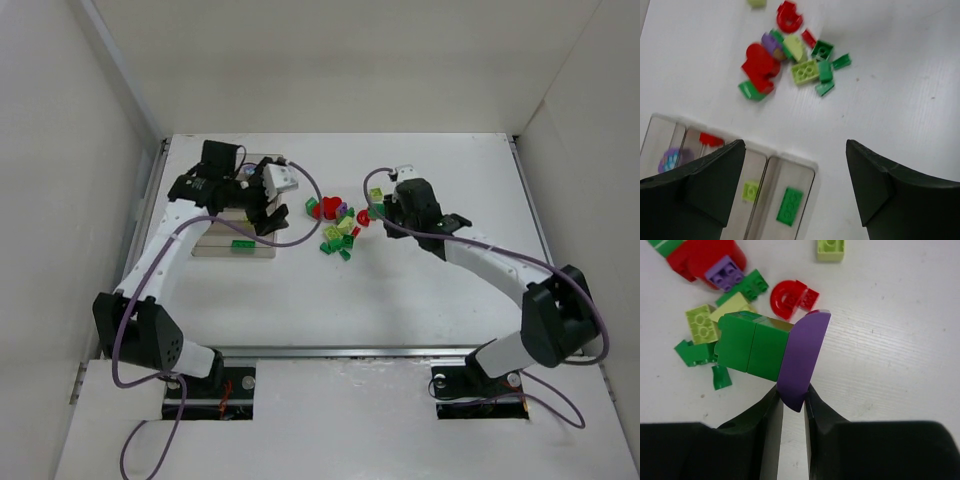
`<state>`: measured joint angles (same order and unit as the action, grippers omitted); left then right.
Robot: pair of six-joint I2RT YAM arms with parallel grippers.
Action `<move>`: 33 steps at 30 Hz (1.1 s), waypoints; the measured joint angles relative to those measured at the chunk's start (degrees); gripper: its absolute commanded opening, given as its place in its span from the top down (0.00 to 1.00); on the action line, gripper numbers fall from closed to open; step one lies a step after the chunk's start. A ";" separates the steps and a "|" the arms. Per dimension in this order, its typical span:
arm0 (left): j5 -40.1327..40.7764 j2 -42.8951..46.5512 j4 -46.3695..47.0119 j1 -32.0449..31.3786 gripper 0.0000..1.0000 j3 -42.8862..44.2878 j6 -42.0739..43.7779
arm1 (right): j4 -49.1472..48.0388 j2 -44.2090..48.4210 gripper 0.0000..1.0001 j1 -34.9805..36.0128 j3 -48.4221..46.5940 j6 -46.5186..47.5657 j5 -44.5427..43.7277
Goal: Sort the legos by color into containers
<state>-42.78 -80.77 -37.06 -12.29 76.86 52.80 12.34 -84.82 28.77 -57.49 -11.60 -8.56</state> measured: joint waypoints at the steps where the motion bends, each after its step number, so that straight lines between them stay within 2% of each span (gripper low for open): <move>1: -0.72 -0.74 -0.68 -1.77 0.19 1.22 0.79 | 0.02 1.03 1.00 0.76 0.00 0.74 0.15; 4: -4.55 -4.17 -2.03 -6.03 0.18 6.91 0.48 | -0.09 4.02 1.00 4.31 0.00 3.45 0.17; 6: -8.20 -7.21 -1.68 -7.17 0.16 11.89 -3.41 | -0.68 6.14 1.00 6.64 0.00 5.14 0.46; 12: -20.72 -17.84 2.58 -6.32 0.16 24.65 -23.76 | -5.99 15.45 1.00 7.96 1.31 9.07 2.84; 13: -22.67 -19.69 3.10 -6.16 0.12 25.97 -26.75 | -7.06 16.70 1.00 7.96 1.53 9.79 3.21; 17: -27.08 -24.55 5.31 -6.32 0.11 27.19 -37.38 | -10.21 19.65 1.00 7.96 2.25 12.92 5.90; 18: -27.78 -24.98 7.85 -6.62 0.11 26.73 -41.22 | -10.51 19.67 1.00 7.96 2.27 13.60 6.43; 22: -29.59 -23.28 27.82 -8.33 0.08 19.26 -58.60 | -10.73 19.52 1.00 7.96 3.26 15.30 7.85; 24: -30.05 -22.49 33.90 -9.27 0.10 17.29 -64.19 | -10.69 19.52 1.00 7.96 3.34 15.76 8.17; 27: -30.56 -21.75 35.32 -10.49 0.11 17.20 -65.94 | -10.88 19.52 1.00 7.96 3.34 16.15 8.44; 33: -28.44 -21.59 22.80 -12.44 0.18 21.33 -57.20 | -11.15 19.52 1.00 7.96 3.34 16.37 8.59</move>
<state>-71.22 -102.37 -14.26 -24.73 98.19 -4.40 1.19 -65.30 36.73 -54.15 4.78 0.03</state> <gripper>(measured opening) 0.843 0.262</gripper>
